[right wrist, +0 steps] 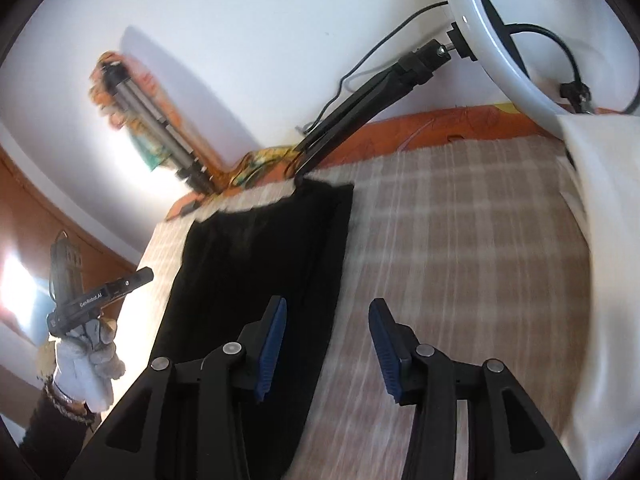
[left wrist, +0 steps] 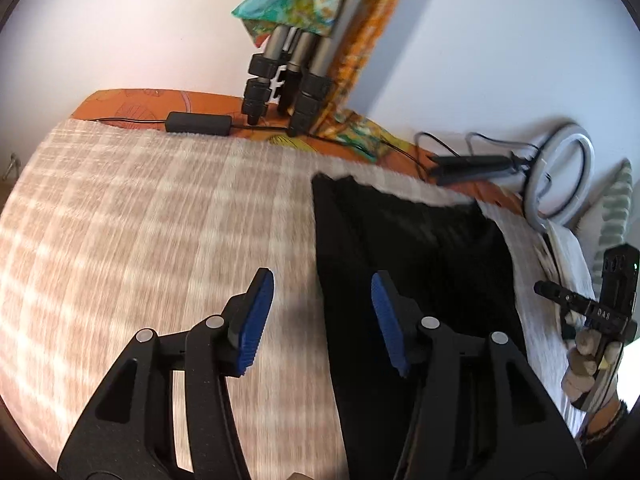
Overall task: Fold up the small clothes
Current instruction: 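Grasp the strip's collar end with the right gripper while the left gripper grasps beside it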
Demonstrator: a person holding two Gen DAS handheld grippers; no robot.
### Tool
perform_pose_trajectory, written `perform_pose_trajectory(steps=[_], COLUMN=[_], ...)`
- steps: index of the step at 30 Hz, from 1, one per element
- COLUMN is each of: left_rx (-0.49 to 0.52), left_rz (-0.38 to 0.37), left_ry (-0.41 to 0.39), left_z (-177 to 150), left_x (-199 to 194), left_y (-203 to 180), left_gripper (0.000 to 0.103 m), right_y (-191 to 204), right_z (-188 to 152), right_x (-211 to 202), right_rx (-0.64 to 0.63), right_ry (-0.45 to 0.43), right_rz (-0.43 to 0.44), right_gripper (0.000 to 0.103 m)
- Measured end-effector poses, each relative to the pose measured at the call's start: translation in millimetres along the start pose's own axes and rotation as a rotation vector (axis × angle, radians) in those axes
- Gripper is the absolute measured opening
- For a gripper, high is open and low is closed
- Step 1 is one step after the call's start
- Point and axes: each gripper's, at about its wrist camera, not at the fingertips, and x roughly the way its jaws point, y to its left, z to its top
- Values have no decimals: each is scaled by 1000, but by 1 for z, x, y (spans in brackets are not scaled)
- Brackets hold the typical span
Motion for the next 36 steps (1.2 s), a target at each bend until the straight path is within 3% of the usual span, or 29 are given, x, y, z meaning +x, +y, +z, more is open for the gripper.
perform_pose_trajectory(steps=[9,17,19,20,21,22,24,36], left_rx=[12,26,45,65,83,108,141,205], left_rz=[2,-2,11,14,14,22,45,-3], left_ry=[6,5,-2,-4,-1,6,-11,-83], left_z=[27,42,43,42,42,41,39,29], left_x=[51,71,74,75,76,79,80,47], left_y=[-3,-6,-10,-13,-17,-21,-27,-45], left_gripper=[52,52,52,46,26,15,5,1], right_y=[-14,-7,-3,-1,1,3,6,34], right_z=[48,65,65,65,65,65,64,61], right_x=[50,76,80,82,84,85,85,38], right_rx=[58,31,17,10,-2,-9,-18,-68], right_ry=[15,28,37,43,46,49,51,-21], right_rz=[39,49,59,56,49,46,48,45], right_gripper=[46,45,32,28,21,12,4,1])
